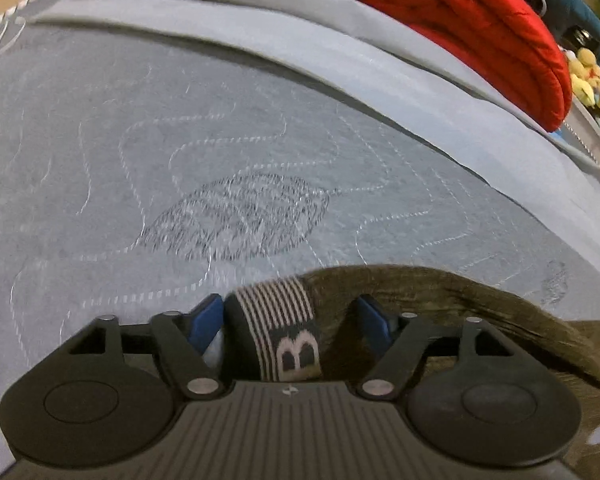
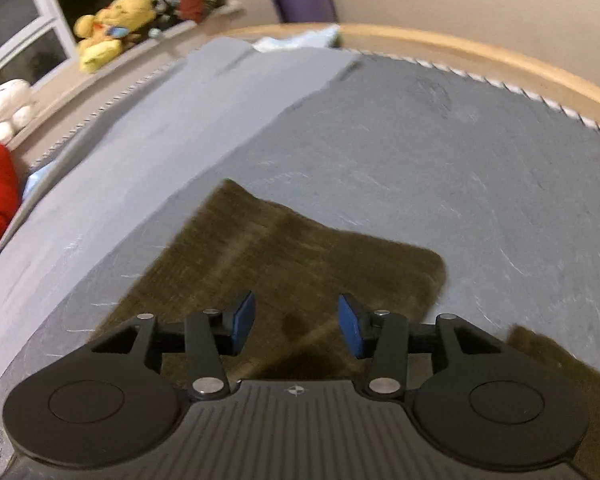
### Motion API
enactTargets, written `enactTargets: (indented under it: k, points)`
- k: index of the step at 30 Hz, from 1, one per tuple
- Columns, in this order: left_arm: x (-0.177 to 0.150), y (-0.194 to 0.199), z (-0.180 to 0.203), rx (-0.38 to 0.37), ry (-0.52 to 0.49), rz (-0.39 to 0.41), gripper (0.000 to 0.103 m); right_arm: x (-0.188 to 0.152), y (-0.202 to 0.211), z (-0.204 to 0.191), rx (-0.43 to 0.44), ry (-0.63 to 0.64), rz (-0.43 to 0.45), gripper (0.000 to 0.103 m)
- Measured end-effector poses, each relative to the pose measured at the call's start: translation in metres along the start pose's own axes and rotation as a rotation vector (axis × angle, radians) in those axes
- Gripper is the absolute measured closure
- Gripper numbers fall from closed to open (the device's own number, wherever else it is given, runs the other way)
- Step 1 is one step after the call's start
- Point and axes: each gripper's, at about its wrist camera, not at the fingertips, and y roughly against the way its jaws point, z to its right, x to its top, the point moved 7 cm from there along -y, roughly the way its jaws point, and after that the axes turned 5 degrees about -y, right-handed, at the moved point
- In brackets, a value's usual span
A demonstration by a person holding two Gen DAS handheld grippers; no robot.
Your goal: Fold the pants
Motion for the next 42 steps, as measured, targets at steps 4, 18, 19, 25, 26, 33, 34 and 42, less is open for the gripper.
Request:
enactTargets:
  k: [4, 18, 19, 25, 26, 33, 34, 42]
  points:
    - [0.021, 0.017, 0.001, 0.047, -0.024, 0.191, 0.060, 0.002, -0.004, -0.034, 0.143, -0.016, -0.014, 0.052]
    - [0.044, 0.018, 0.016, 0.060, -0.128, 0.137, 0.010, -0.001, -0.098, -0.114, -0.020, -0.101, -0.155, 0.037]
    - [0.042, 0.014, 0.018, 0.047, -0.145, 0.127, 0.009, 0.001, -0.102, -0.119, -0.045, -0.078, -0.143, 0.034]
    - [0.023, -0.011, 0.025, 0.045, -0.258, 0.072, 0.032, 0.002, -0.115, -0.140, -0.256, 0.119, -0.104, 0.059]
    - [0.023, -0.010, 0.021, 0.050, -0.243, 0.074, 0.050, 0.002, -0.113, -0.139, -0.262, 0.124, -0.088, 0.075]
    - [0.025, 0.025, 0.021, 0.009, -0.254, 0.112, 0.070, 0.022, -0.063, -0.114, -0.154, 0.016, -0.041, 0.098]
    - [0.029, 0.033, 0.022, 0.002, -0.260, 0.126, 0.070, 0.026, -0.050, -0.110, -0.129, 0.001, -0.034, 0.098]
    - [-0.007, 0.144, 0.021, -0.083, -0.231, 0.231, 0.076, 0.055, 0.093, -0.040, 0.097, -0.204, -0.009, 0.099]
